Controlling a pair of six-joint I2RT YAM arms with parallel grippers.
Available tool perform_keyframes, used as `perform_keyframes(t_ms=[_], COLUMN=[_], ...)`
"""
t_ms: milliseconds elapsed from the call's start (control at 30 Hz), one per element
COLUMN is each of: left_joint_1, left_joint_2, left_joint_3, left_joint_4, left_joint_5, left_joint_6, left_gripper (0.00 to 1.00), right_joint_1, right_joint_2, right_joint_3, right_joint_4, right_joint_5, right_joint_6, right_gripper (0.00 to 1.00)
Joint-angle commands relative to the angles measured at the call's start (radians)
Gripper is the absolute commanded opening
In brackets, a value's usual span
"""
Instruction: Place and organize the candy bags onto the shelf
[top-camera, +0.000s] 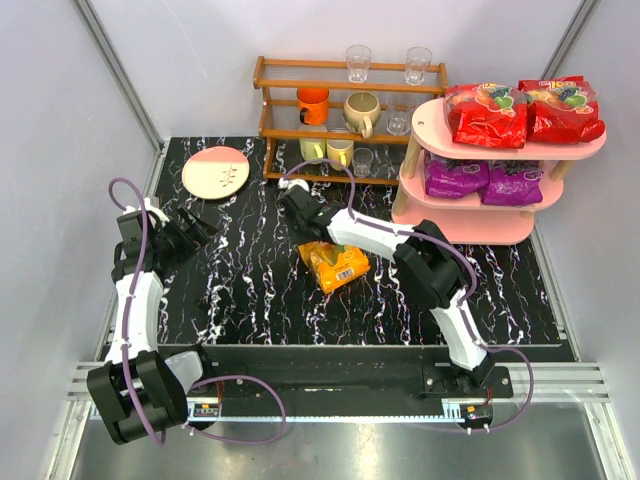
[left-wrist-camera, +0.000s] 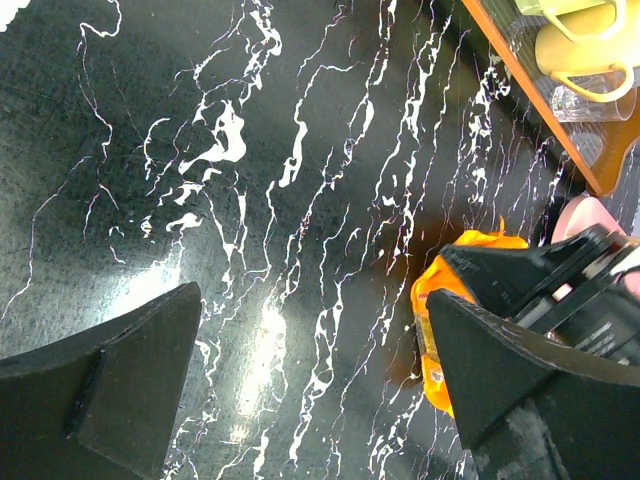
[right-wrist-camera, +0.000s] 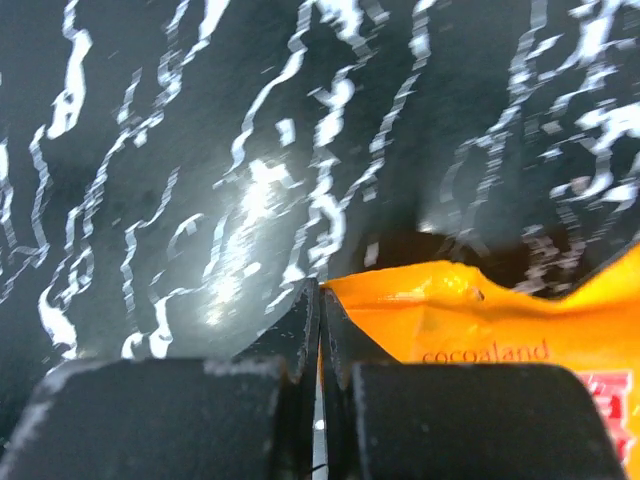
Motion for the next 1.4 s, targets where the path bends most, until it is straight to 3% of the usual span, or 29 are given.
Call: perform_keyframes(t_ms=[0, 133, 200, 267, 367, 567, 700, 833, 900, 967, 1033, 1067, 1133, 1233, 1367], left_joint_1=[0.006, 0.006, 0.006, 0.006, 0.008, 0.008, 0.008, 0.008, 0.008, 0.008, 0.009, 0.009, 0.009, 0.009, 0.012], left_joint_2=[0.004, 0.004, 0.004, 0.001, -0.007, 0.002, 0.001, -0.001, -0.002, -0.007, -0.005, -0.005, -0.005, -0.007, -0.007], left_joint_3=[0.021, 0.019, 0.019, 0.019, 0.016, 0.019, 0.016, 0.016, 0.013, 0.013, 0.015, 0.013, 0.013, 0.013, 0.013], left_joint_4=[0.028, 0.031, 0.032, 0.031, 0.032, 0.034, 0.034, 0.032, 0.031, 0.031, 0.031, 0.031, 0.031, 0.029, 0.034], left_joint_5=[0.001, 0.007, 0.007, 0.007, 0.007, 0.011, 0.014, 0.017, 0.014, 0.016, 0.016, 0.017, 0.019, 0.019, 0.024], left_joint_6=[0.012, 0.01, 0.009, 0.01, 0.009, 0.007, 0.007, 0.009, 0.01, 0.01, 0.01, 0.01, 0.01, 0.01, 0.009], left_gripper=[0.99, 0.99, 0.99, 0.99, 0.99, 0.99, 0.99, 0.99, 0.99, 0.99, 0.99, 0.99, 0.99, 0.99, 0.99], right_joint_1=[-0.102, -0.129, -0.136, -0.155, -0.187, -0.191, -0.19, -0.19, -0.192, -0.198, -0.224, -0.236, -0.256, -0.257, -0.257], right_joint_2=[-0.051, -0.187, -0.291, -0.398, -0.539, -0.765, -0.822, -0.764, -0.74, -0.704, -0.672, -0.663, -0.663, -0.739, -0.88], right_joint_3=[-0.003, -0.064, -0.125, -0.194, -0.375, -0.743, -0.848, -0.874, -0.885, -0.903, -0.917, -0.932, -0.942, -0.928, -0.807], right_joint_4=[0.0, 0.038, 0.04, 0.044, 0.073, 0.181, 0.231, 0.262, 0.292, 0.355, 0.423, 0.478, 0.506, 0.439, 0.122], right_joint_5=[-0.003, -0.011, 0.022, 0.063, 0.065, 0.054, 0.065, -0.018, -0.049, -0.098, -0.2, -0.234, -0.301, -0.255, -0.083], right_joint_6=[-0.045, -0.127, -0.138, -0.094, 0.005, 0.225, 0.311, 0.363, 0.377, 0.394, 0.406, 0.414, 0.428, 0.365, 0.244], right_gripper=[0.0, 0.06, 0.26, 0.55, 0.7, 0.77, 0.8, 0.81, 0.79, 0.58, 0.23, 0.0, 0.0, 0.0, 0.0])
